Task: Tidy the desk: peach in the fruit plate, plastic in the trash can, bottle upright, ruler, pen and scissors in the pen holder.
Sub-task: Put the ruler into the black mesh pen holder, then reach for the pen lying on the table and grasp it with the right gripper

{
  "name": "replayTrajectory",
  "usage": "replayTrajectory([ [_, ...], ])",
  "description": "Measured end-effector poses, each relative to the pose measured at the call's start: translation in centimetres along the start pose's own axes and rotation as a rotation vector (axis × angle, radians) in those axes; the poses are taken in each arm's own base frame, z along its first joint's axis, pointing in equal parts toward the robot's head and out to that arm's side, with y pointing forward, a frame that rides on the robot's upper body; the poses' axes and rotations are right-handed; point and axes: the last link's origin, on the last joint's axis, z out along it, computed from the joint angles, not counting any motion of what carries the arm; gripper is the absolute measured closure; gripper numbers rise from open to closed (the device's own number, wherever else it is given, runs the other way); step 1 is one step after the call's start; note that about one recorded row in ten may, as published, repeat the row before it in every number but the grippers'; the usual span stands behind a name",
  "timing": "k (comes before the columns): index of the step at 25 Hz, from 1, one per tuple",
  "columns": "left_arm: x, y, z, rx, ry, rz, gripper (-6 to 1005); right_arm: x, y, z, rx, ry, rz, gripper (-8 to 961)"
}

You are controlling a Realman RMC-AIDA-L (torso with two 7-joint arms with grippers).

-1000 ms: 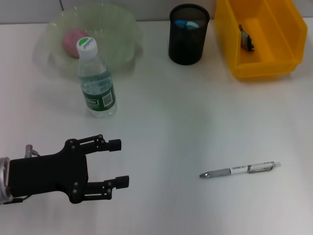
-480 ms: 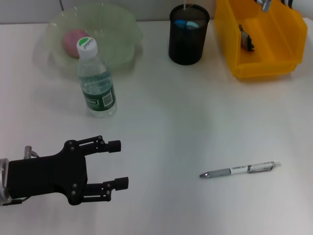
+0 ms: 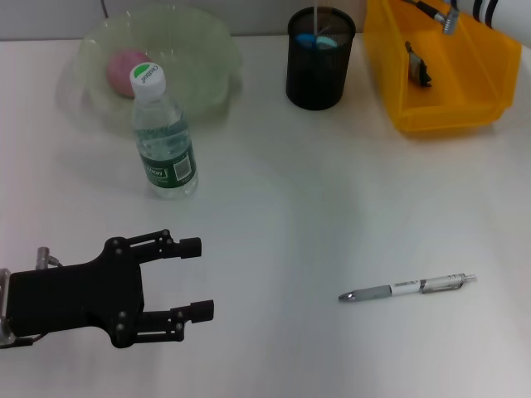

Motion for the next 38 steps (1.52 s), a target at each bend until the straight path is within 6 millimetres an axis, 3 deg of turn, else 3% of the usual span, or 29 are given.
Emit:
replayTrajectory([
  [14, 0.1, 0.0, -0.3, 0.001, 0.003, 0.002, 222, 0.1, -0.1, -0.2, 0.003, -0.002, 0.003, 407],
  [19, 0.2, 0.0, -0.3, 0.000, 0.003, 0.003, 223, 0.0, -0.2, -0.3, 0.006, -0.006, 0.005, 180],
  [23, 0.2, 0.0, -0.3, 0.000, 0.003, 0.004, 224, -0.2, -0.3, -0.8, -0.007, -0.042, 0.031, 173],
  [30, 0.1, 0.0, -0.2, -0.005, -0.001, 0.004, 224, -1.7, -0.5, -5.2, -0.125, -0.288, 0.132, 170],
  [35, 0.1, 0.1, -0.2, -0.007, -0.001, 0.006, 225, -2.1, 0.4, -10.1, -0.297, -0.412, 0.151, 169],
  [38, 0.1, 0.1, -0.1, -0.012, -0.004, 0.009, 225, -1.8, 1.1, -13.7, -0.462, -0.360, 0.129, 169],
])
